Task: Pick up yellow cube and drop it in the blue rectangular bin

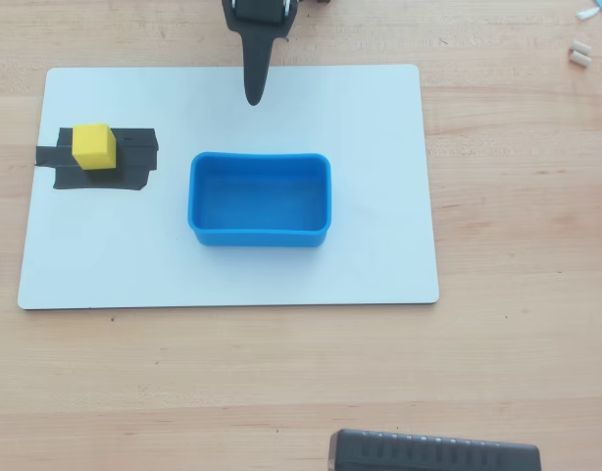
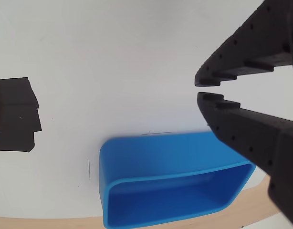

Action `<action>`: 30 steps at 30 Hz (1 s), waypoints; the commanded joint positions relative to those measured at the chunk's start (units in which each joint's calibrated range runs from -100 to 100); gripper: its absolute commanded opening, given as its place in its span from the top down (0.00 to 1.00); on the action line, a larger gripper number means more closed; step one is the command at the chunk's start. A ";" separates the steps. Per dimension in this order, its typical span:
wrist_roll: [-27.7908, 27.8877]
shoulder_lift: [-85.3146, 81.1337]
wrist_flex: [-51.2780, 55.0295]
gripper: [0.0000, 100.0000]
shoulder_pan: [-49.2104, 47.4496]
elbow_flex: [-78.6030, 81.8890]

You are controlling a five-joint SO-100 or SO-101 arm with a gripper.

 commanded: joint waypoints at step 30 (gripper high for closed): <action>9.62 34.87 1.09 1.00 7.31 -32.81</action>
